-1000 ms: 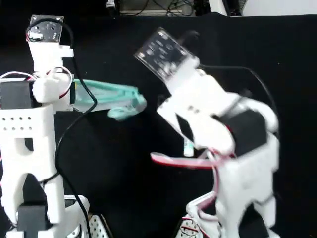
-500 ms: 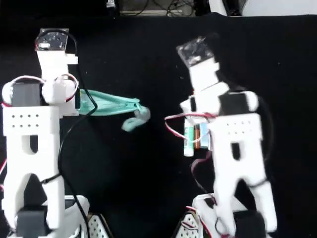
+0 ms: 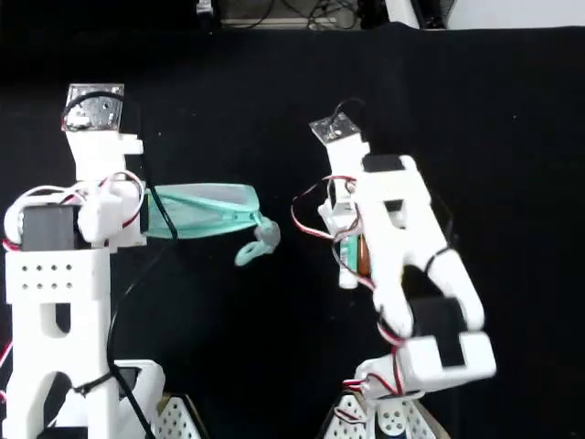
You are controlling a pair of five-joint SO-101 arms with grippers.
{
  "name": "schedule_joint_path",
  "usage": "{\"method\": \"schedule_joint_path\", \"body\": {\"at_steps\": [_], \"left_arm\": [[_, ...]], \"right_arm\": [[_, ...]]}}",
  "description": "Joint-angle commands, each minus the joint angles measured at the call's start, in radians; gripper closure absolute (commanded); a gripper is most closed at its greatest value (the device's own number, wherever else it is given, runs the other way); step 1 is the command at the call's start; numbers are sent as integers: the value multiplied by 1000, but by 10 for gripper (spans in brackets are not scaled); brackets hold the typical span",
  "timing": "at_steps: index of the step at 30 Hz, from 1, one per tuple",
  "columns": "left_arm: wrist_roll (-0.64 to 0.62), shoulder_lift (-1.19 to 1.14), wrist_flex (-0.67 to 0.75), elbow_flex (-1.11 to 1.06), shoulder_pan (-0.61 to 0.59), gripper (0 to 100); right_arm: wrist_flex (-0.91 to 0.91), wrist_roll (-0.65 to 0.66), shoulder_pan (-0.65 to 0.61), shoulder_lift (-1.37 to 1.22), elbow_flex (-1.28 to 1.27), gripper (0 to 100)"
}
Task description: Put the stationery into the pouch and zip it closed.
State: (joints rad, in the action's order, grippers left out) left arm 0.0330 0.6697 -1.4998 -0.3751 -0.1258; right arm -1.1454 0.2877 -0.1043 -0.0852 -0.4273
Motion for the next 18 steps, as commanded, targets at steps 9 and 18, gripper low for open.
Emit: {"method": "schedule_joint_path", "body": {"at_steps": [9,18], "left_arm": [[23,14,6,-7,-5,970],[23,14,6,-7,-5,970]], "right_arm": [[-5,-3,-72,-117,81,837],[-38,0,-150,-119,82,861]]}}
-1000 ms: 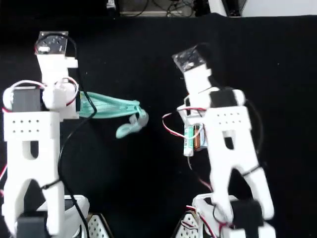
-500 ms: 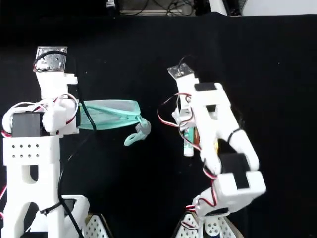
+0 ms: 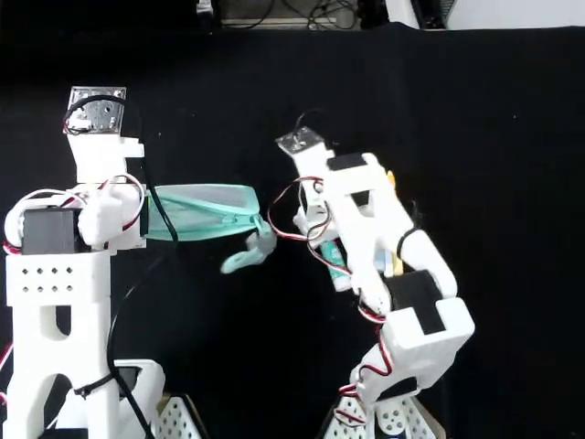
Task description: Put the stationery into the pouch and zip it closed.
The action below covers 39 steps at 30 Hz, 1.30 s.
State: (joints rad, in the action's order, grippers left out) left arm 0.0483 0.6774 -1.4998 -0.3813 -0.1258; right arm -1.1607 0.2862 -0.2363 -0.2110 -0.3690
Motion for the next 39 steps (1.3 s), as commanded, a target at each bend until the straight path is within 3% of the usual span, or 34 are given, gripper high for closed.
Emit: {"method": "schedule_joint_path", "body": {"at_steps": [1,7,16,19,21,27,39], "left_arm": [[8,6,6,-1,-5,970],[8,6,6,-12,-5,969],[8,6,26,-33,-7,968],[8,6,26,-38,-7,968],[8,6,26,-38,-7,968],[8,6,26,-38,-7,968],[8,6,21,-38,-7,968]], "right_arm": [[-25,2,-17,7,27,861],[-40,2,-18,-35,125,860],[-261,2,-14,-386,476,868],[-265,-3,-12,-403,501,972],[-275,-5,-12,-375,496,978],[-290,-5,-12,-107,369,986],[-259,-6,-18,816,35,986]]}}
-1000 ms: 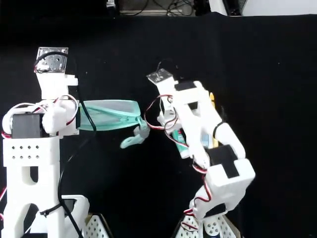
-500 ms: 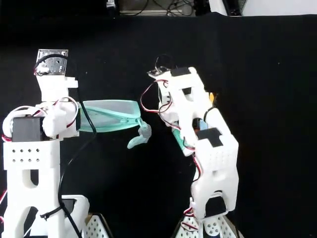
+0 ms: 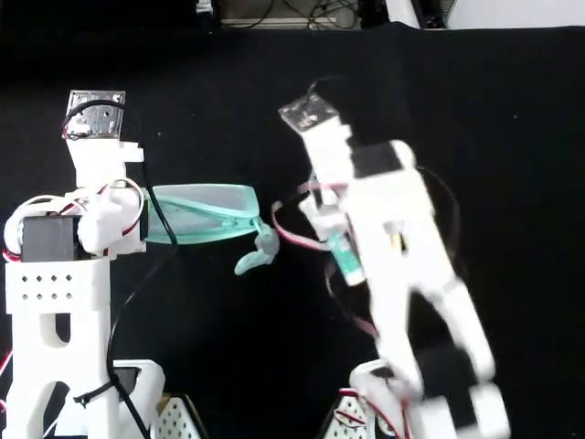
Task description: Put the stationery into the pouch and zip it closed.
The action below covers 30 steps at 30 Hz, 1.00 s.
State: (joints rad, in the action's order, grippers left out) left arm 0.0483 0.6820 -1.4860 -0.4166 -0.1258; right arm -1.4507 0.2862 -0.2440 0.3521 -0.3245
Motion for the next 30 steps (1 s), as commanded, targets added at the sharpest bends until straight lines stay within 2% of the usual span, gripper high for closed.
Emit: {"method": "schedule_joint_path", "body": {"at_steps": [1,5,8,12,15,19,23,26,30], "left_arm": [[6,2,6,-2,-7,968],[3,2,6,-2,-7,968],[3,2,6,-2,-7,968],[3,2,6,-2,-7,969],[3,2,5,-2,-7,969],[3,2,5,-4,-7,969],[5,2,5,-4,-10,969],[5,2,3,-4,-10,968],[6,2,3,-4,-10,968]], "right_arm": [[51,-6,-11,321,-16,986],[126,-6,-18,553,-38,986],[144,-14,-80,702,-44,986],[210,-126,-239,881,-45,986],[373,-167,-371,966,-105,986],[635,-120,-540,995,-294,986],[908,8,-672,998,-498,986],[1071,107,-720,995,-604,986],[1180,120,-736,993,-700,986]]}}
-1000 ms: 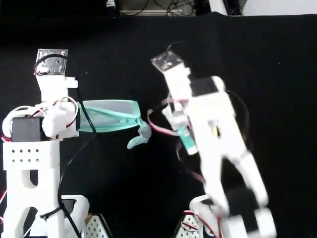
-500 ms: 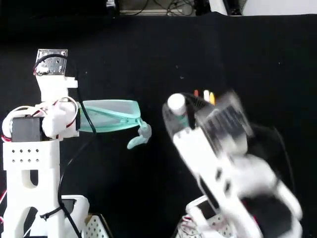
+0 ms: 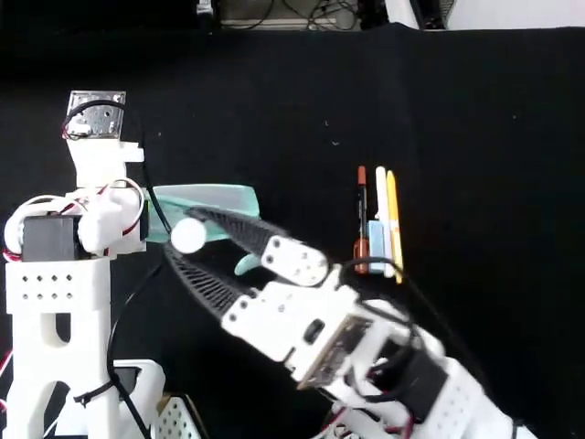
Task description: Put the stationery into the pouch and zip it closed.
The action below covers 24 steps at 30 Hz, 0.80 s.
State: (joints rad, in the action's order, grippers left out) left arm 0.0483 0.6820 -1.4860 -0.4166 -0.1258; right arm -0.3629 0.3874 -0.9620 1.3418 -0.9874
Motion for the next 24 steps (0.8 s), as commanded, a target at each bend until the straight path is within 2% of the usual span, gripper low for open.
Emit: {"method": "schedule_joint_path", "body": {"at_steps": [1,9,15,19,24], "left_arm": [[6,2,3,-4,-10,968],[6,2,3,-4,-10,968],[5,2,3,-4,-8,968],[3,2,3,-4,-7,968],[5,2,3,-4,-12,968]], "right_arm": [[112,18,-17,4,-59,986],[238,18,-11,4,-242,986],[328,18,89,2,-351,986],[308,8,98,-35,-351,982],[157,-158,89,-219,-170,864]]}}
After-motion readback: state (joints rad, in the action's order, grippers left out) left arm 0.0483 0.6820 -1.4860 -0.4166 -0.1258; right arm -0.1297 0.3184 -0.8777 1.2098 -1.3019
